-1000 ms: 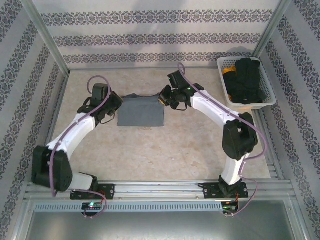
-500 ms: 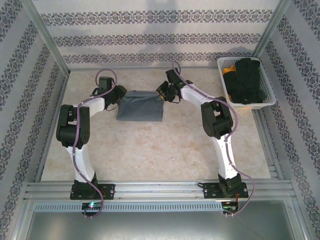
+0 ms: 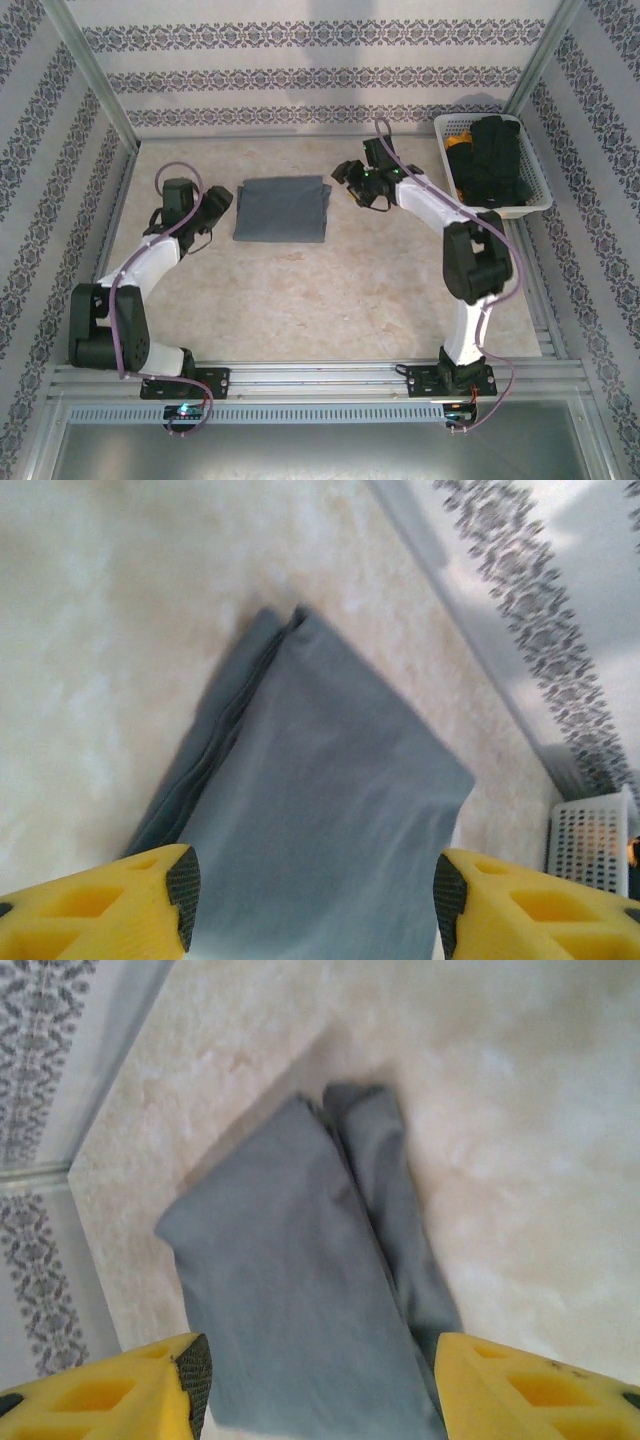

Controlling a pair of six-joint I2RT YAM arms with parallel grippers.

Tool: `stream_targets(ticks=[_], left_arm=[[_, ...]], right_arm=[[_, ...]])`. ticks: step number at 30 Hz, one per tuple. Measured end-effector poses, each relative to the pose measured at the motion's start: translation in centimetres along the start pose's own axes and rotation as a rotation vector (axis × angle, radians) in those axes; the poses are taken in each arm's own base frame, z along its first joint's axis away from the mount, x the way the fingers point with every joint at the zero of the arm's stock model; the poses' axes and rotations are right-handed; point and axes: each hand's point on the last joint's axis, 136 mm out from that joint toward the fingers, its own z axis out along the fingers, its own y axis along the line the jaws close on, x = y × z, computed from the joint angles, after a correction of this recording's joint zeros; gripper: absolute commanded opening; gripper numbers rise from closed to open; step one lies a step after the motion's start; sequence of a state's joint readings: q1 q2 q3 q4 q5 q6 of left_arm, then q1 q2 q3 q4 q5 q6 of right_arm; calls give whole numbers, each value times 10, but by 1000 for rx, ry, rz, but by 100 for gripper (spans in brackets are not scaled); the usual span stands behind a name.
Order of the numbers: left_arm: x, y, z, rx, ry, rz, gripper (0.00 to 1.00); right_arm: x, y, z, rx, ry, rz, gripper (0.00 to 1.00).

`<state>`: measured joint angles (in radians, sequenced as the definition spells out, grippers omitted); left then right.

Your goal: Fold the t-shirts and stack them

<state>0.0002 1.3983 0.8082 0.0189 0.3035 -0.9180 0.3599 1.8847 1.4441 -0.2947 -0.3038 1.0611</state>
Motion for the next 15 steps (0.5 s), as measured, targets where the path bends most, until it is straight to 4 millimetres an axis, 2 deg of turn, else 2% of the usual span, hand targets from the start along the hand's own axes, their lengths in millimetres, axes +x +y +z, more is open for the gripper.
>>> stream_targets(ticks=[2,4,6,9,12,15], left_arm=[[19,22,-2,-41,43,-32,61],[37,40,-2,-79,87,-68,60],[51,48,-2,-105,128,-94,60],[79,33,0,-104,194,-98,62],[125,9,1,-85,259,-119,62],[167,-3,1,-83,297,-150,62]], right_arm=[[18,-8,-5,14,24,-24,60],[35,-17,-2,35,55,-46,58],[50,-30,4,63,88,-64,58],[66,-44,8,86,135,-76,59],[71,-53,9,95,153,-75,59],[72,-54,3,87,158,-70,59]])
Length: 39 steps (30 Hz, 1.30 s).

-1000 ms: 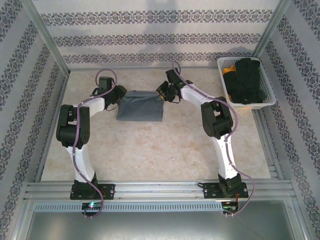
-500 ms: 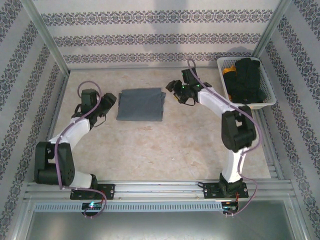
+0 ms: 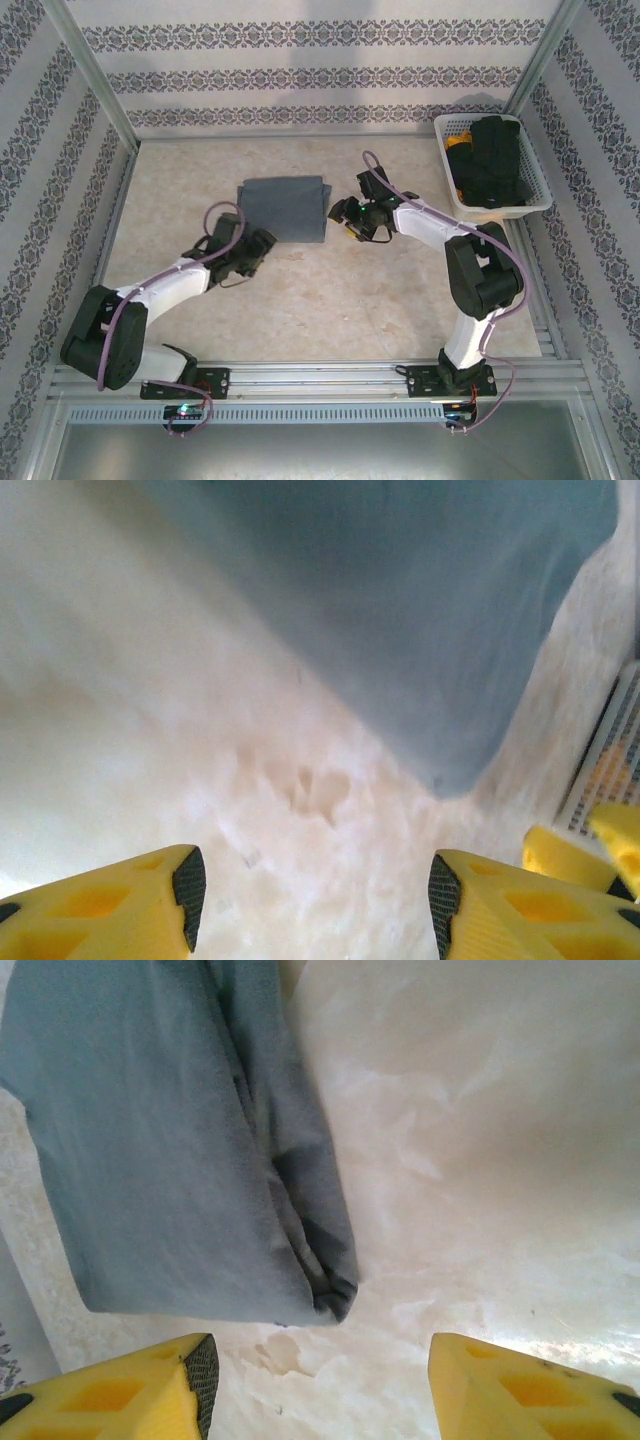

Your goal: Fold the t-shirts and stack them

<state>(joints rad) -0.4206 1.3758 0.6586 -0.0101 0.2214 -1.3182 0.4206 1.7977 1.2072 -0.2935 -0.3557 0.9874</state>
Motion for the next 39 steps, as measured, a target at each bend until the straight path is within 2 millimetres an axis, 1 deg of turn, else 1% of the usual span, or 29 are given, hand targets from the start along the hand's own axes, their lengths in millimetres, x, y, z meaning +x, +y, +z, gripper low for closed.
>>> stream_targets(ticks=[1,3,6,10,11,12,14,16,18,19,21,23,24,26,28,32,36,37,39], left_arm=[[8,-2,5,1,5,-14,62],[12,-3,18,-15,-4,-58,62],[7,-2,42,-38,-60,-142,62],[-2,2,63,-43,-138,-237,62],[-5,-1,63,-34,-155,-261,61],[-8,-8,66,-10,-171,-279,60],[-15,-17,78,10,-196,-301,60],[-22,-29,86,36,-214,-314,56],[-28,-35,96,53,-234,-333,47],[-30,-35,98,56,-239,-340,41],[-36,-35,105,62,-256,-359,20],[-46,-34,109,72,-278,-379,5],[-54,-32,111,81,-293,-396,0],[-71,-32,109,100,-322,-418,0],[-96,-26,104,102,-361,-446,0],[-163,-4,85,102,-443,-484,0],[-240,25,57,110,-514,-491,0],[-256,31,53,112,-523,-487,0],[-295,42,46,123,-536,-464,0]], right_arm=[[1,2,-4,-8,-1,-3,59],[3,8,-12,-29,-5,-11,59],[5,20,-28,-65,-16,-32,59],[10,30,-52,-103,-35,-64,59],[12,31,-59,-111,-41,-69,59],[15,31,-65,-117,-45,-74,59],[20,30,-75,-126,-52,-79,59],[24,28,-82,-132,-56,-81,59],[29,23,-86,-128,-53,-79,59],[31,21,-86,-125,-51,-77,59],[32,15,-87,-116,-50,-69,59],[33,10,-88,-110,-50,-62,59],[33,9,-90,-107,-50,-59,59],[33,7,-93,-107,-54,-55,58],[31,8,-97,-113,-64,-54,58],[28,8,-105,-122,-80,-50,57],[27,7,-108,-122,-85,-50,57],[27,7,-108,-122,-85,-53,57],[27,6,-108,-121,-85,-62,57]])
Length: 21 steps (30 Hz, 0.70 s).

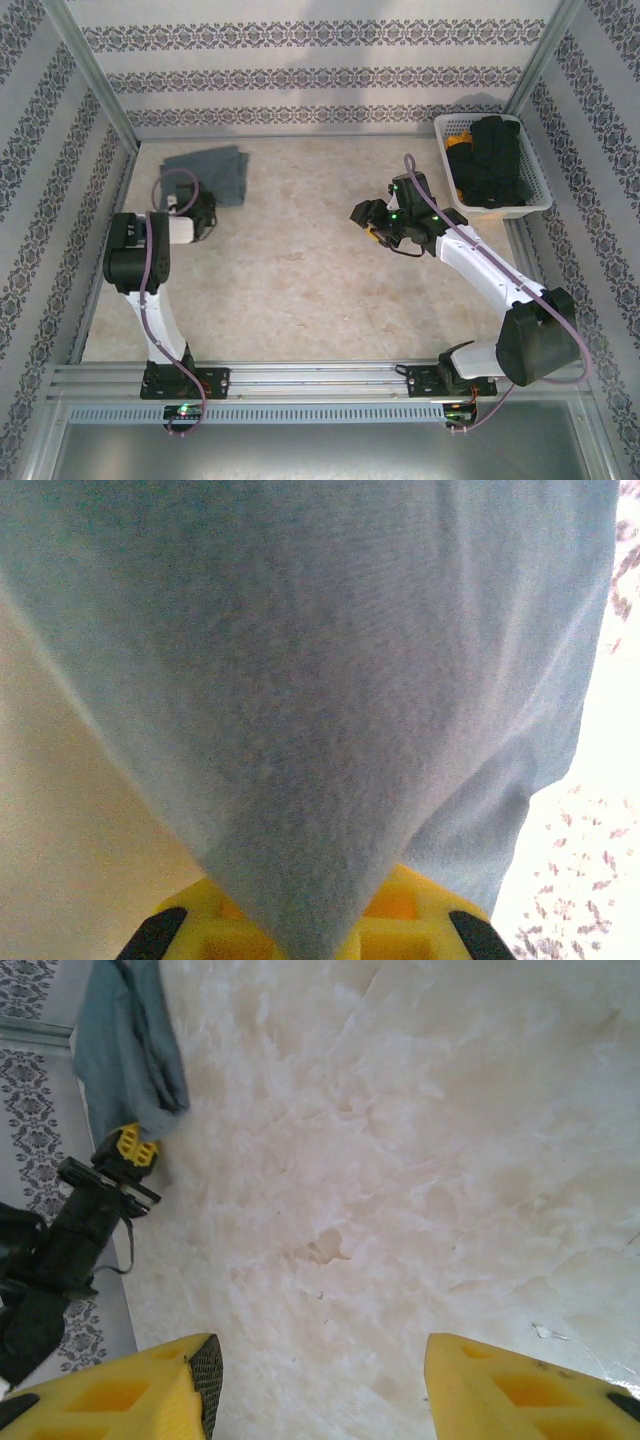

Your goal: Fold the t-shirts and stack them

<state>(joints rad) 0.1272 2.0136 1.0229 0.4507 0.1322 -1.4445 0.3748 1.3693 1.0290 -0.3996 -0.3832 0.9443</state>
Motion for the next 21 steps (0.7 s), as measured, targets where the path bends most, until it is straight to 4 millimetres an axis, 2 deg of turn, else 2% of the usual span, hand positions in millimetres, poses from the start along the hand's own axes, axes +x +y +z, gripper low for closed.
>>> stream_targets(ticks=[3,6,9,12,13,15,16,17,18,19,21], left_arm=[[-40,-6,18,29,16,38,0],[-63,-12,31,60,50,94,0],[-73,-17,34,71,78,152,0],[-72,-16,34,67,98,192,0],[-72,-16,34,65,100,200,5],[-72,-15,33,62,101,221,48],[-71,-18,32,71,105,227,64],[-71,-24,28,80,101,239,98],[-70,-28,21,81,98,250,100],[-70,-31,14,77,92,259,100],[-69,-38,-12,69,64,278,100]], right_arm=[[1,-1,2,-6,2,-10,56],[0,0,2,-21,4,-18,56],[-2,4,2,-39,0,-35,56],[-3,4,2,-45,1,-39,56],[-5,3,3,-45,0,-37,57],[-5,2,7,-42,8,-39,58],[-6,1,8,-39,10,-42,60],[-6,0,9,-36,12,-47,62],[-7,-1,10,-33,10,-50,66],[-9,-2,9,-32,6,-55,96],[-18,-5,6,-21,-23,-65,98]])
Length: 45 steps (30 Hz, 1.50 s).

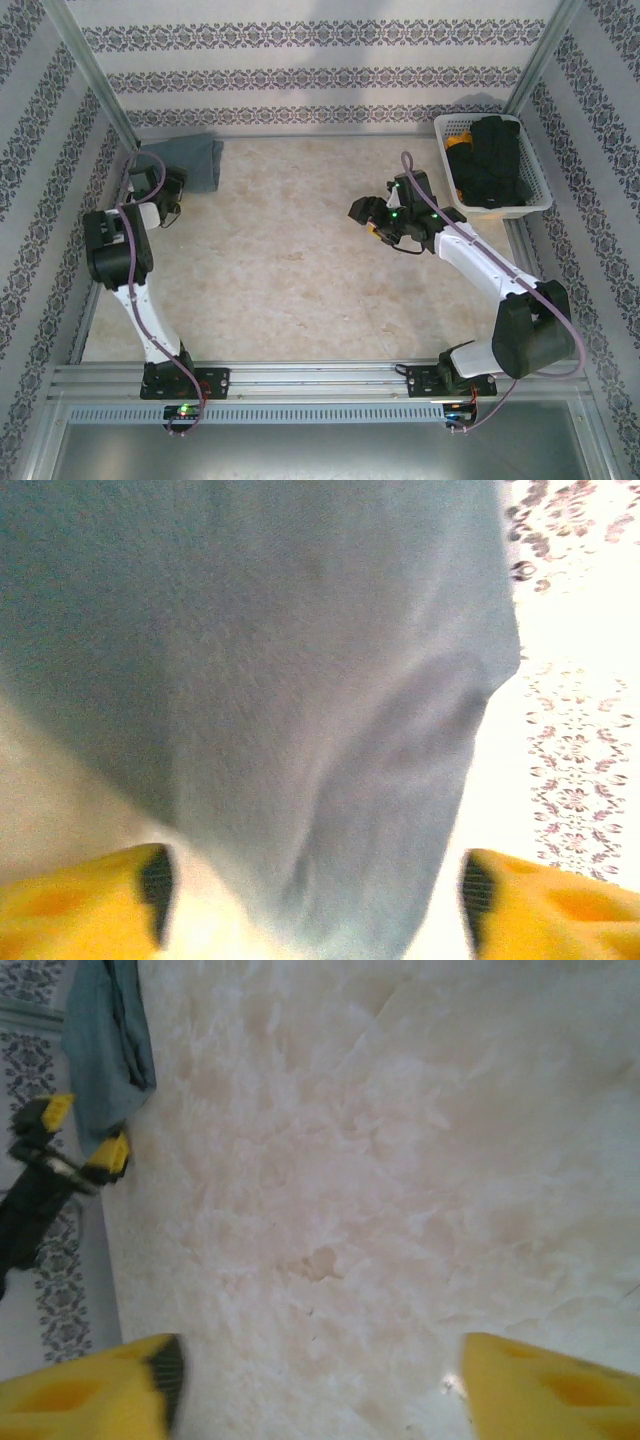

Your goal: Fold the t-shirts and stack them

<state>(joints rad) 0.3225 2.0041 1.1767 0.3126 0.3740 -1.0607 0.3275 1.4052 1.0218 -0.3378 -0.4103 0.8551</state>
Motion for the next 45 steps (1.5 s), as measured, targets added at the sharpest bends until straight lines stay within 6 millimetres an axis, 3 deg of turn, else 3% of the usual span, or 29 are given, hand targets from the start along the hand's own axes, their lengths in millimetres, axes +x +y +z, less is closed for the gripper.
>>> stream_targets(ticks=[4,7,10,12,14,16,20,22,24,30,33,38,42,45], left_arm=[[-1,-35,-76,52,-101,33,100],[14,-59,-140,122,-189,89,100],[58,-74,-177,113,-198,233,100],[95,-82,-192,62,-193,378,100],[121,-75,-200,-20,-214,521,100],[132,-53,-204,-106,-252,687,100],[124,19,-206,-238,-356,958,100],[125,56,-199,-309,-349,1078,100],[123,77,-188,-369,-318,1156,100],[117,63,-143,-319,-343,1227,100],[110,53,-122,-286,-336,1216,100],[109,38,-120,-151,-365,1199,100],[125,67,-126,-112,-330,1213,100],[118,60,-121,-107,-329,1198,100]], right_arm=[[-25,-11,-19,36,-105,-15,98],[-40,-21,-50,86,-226,-64,98],[-49,-28,-84,157,-366,-140,98],[-57,-39,-100,233,-449,-168,98],[-66,-57,-109,341,-519,-183,98],[-73,-83,-108,457,-563,-215,98],[-71,-137,-87,615,-583,-333,98],[-66,-162,-73,683,-556,-403,98],[-69,-175,-64,726,-520,-456,98],[-105,-170,-51,682,-613,-562,98],[-114,-181,-48,651,-646,-574,98],[-114,-198,-45,590,-670,-577,98],[-101,-201,-37,531,-709,-613,98],[-101,-200,-38,524,-725,-617,98]])
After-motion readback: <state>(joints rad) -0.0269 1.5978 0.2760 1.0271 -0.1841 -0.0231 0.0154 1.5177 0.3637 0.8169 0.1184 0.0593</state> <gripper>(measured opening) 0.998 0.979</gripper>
